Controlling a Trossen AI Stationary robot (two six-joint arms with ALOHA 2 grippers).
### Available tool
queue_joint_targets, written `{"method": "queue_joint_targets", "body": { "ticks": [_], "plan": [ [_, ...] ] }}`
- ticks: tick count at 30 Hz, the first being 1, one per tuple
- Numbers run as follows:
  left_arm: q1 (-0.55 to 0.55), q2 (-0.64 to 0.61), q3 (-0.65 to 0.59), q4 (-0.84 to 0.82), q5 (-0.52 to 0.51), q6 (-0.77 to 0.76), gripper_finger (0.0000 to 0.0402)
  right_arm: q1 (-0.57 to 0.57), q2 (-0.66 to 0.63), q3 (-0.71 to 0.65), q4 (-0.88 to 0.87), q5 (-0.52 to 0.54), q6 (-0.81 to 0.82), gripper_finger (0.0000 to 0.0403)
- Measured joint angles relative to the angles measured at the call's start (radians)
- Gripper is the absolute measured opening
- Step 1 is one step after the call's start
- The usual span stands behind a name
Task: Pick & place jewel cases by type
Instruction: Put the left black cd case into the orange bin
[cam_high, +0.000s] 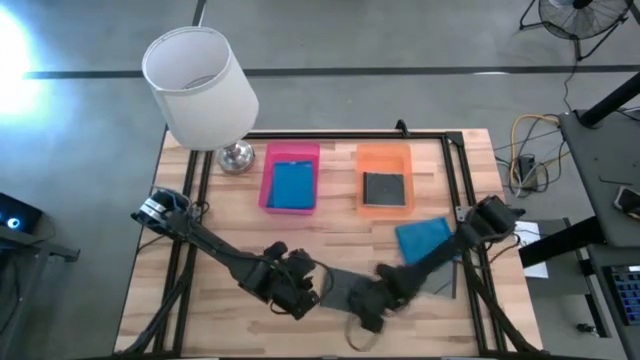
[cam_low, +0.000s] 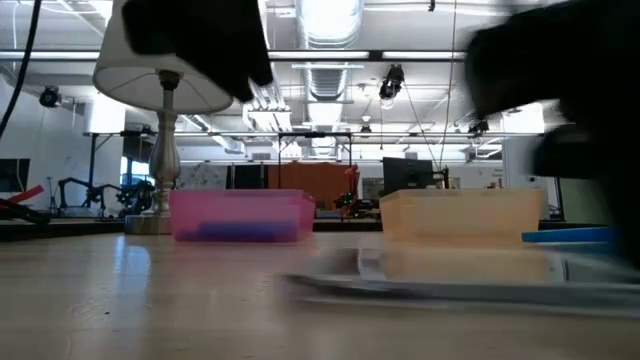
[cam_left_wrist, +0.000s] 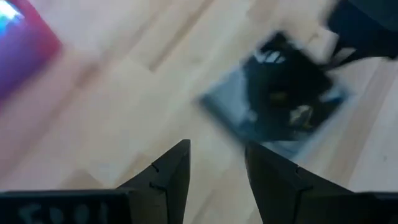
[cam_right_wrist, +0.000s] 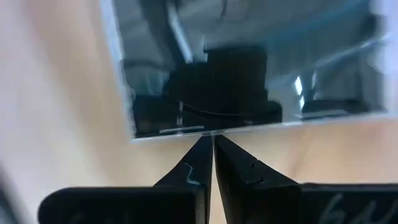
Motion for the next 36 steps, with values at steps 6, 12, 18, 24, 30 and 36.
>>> {"method": "queue_joint_targets", "body": {
  "ticks": [6, 12, 18, 24, 30, 36],
  "plan": [
    [0.012, -0.144, -0.304, 0.406, 0.077, -0.132, 0.0135, -0.071, 0.052, 0.102, 0.001, 0.017, -0.067, 0.0013],
    [0.033, -0.357, -0.665, 0.721, 0.070, -0.339, 0.0135, -0.074, 0.050, 0.133, -0.001, 0.035, -0.096, 0.0013],
    [0.043, -0.497, -0.951, 0.887, 0.077, -0.504, 0.0135, -0.133, 0.053, 0.129, 0.025, -0.057, -0.057, 0.0013],
    [0.043, -0.513, -1.064, 0.893, 0.156, -0.613, 0.0135, -0.220, 0.055, 0.107, 0.073, -0.091, -0.062, 0.0013],
    [0.059, -0.453, -1.055, 0.907, 0.165, -0.632, 0.0135, -0.262, 0.055, 0.105, 0.070, -0.111, -0.115, 0.0013],
    [0.100, -0.319, -0.969, 0.955, 0.184, -0.572, 0.0135, -0.257, 0.055, 0.098, 0.074, -0.118, -0.126, 0.0013]
  ]
}}
